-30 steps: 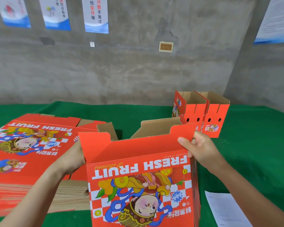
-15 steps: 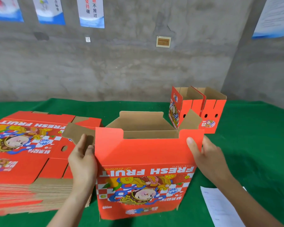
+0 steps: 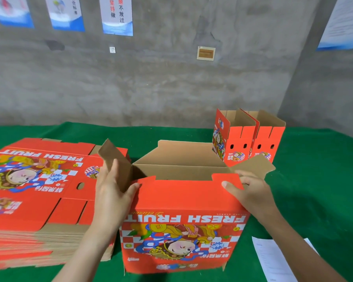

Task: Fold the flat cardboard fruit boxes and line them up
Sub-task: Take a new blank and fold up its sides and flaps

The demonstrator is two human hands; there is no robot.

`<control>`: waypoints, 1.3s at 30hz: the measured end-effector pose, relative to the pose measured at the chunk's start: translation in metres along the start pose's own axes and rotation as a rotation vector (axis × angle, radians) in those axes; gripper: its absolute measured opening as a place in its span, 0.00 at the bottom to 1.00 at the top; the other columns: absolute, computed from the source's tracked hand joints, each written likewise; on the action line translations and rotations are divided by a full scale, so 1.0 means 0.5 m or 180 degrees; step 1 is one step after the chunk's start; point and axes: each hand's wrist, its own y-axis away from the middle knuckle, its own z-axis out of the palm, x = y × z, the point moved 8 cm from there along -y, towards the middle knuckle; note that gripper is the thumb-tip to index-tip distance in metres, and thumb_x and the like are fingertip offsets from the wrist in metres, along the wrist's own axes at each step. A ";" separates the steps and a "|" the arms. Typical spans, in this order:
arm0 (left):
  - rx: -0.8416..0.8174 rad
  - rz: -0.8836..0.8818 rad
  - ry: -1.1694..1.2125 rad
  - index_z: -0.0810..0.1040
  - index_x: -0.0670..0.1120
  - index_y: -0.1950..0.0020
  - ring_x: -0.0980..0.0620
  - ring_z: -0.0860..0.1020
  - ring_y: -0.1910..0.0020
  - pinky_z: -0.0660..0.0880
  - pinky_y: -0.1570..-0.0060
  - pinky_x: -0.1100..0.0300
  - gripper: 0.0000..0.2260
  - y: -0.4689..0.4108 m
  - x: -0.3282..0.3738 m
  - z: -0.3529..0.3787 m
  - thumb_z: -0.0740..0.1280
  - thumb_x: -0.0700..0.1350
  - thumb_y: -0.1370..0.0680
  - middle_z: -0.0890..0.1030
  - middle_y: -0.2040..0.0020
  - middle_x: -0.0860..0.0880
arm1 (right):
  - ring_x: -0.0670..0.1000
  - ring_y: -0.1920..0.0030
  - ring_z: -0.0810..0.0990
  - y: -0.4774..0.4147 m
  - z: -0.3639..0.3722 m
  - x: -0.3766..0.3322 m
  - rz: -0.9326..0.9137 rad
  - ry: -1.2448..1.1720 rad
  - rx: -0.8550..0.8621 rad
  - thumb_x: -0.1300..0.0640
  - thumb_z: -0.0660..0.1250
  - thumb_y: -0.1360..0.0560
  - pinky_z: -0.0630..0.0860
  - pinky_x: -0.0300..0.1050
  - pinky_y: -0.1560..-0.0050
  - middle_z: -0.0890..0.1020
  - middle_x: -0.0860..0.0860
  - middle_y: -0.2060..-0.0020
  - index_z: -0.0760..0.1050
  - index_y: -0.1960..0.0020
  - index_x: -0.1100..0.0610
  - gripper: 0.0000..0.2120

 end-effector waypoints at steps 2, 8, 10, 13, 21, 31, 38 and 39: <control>-0.0120 0.0133 -0.0278 0.61 0.40 0.25 0.42 0.54 0.24 0.53 0.26 0.51 0.38 -0.003 0.011 0.001 0.76 0.40 0.31 0.57 0.24 0.40 | 0.49 0.39 0.73 0.007 0.004 -0.009 -0.0047 0.0269 -0.0054 0.50 0.75 0.32 0.68 0.43 0.44 0.74 0.48 0.37 0.75 0.37 0.55 0.25; -0.0339 0.0354 -0.0472 0.60 0.41 0.24 0.41 0.51 0.23 0.50 0.25 0.49 0.40 -0.012 0.028 0.014 0.76 0.39 0.31 0.56 0.23 0.42 | 0.58 0.24 0.46 0.009 0.036 -0.081 -0.1078 0.2262 -0.0652 0.47 0.65 0.26 0.44 0.58 0.27 0.48 0.42 0.23 0.54 0.25 0.42 0.34; -0.0383 0.0425 -0.0473 0.60 0.42 0.24 0.42 0.50 0.23 0.50 0.25 0.48 0.39 -0.013 0.030 0.016 0.76 0.38 0.31 0.55 0.23 0.43 | 0.57 0.24 0.38 0.008 0.060 -0.100 -0.1283 0.2565 -0.0979 0.54 0.63 0.25 0.36 0.62 0.28 0.42 0.42 0.23 0.47 0.23 0.43 0.36; -0.0432 0.0655 -0.0363 0.60 0.44 0.24 0.43 0.51 0.23 0.52 0.25 0.47 0.38 -0.009 0.037 0.016 0.75 0.37 0.30 0.55 0.23 0.46 | 0.56 0.24 0.35 0.004 0.080 -0.113 -0.1296 0.2691 -0.1336 0.62 0.63 0.26 0.38 0.62 0.27 0.37 0.46 0.23 0.40 0.23 0.46 0.42; -0.1388 0.1179 0.0155 0.57 0.59 0.27 0.59 0.73 0.36 0.70 0.38 0.59 0.29 0.011 0.064 0.039 0.66 0.52 0.25 0.76 0.36 0.58 | 0.56 0.24 0.34 0.002 0.096 -0.126 -0.1136 0.2609 -0.1672 0.68 0.61 0.28 0.42 0.58 0.25 0.35 0.49 0.24 0.38 0.22 0.47 0.45; -0.1607 0.1182 -0.1586 0.54 0.60 0.24 0.45 0.49 0.24 0.53 0.27 0.48 0.36 -0.084 0.066 0.127 0.65 0.40 0.26 0.45 0.23 0.47 | 0.51 0.24 0.33 0.023 0.079 -0.133 -0.1894 0.1710 -0.1345 0.71 0.57 0.28 0.34 0.50 0.27 0.30 0.33 0.29 0.42 0.25 0.36 0.45; -0.1921 0.0982 -0.1061 0.53 0.55 0.23 0.44 0.53 0.25 0.58 0.28 0.48 0.39 -0.088 0.050 0.154 0.65 0.36 0.29 0.48 0.22 0.48 | 0.43 0.42 0.77 0.051 0.046 -0.132 -0.2120 0.0397 -0.0831 0.63 0.66 0.26 0.75 0.47 0.44 0.70 0.40 0.33 0.63 0.32 0.42 0.28; -0.1870 0.1047 -0.0940 0.54 0.54 0.23 0.43 0.54 0.25 0.59 0.28 0.48 0.38 -0.087 0.056 0.152 0.65 0.35 0.29 0.50 0.23 0.47 | 0.42 0.45 0.78 0.047 0.047 -0.123 -0.1979 0.0324 -0.0803 0.60 0.67 0.25 0.76 0.49 0.45 0.77 0.41 0.41 0.67 0.33 0.45 0.24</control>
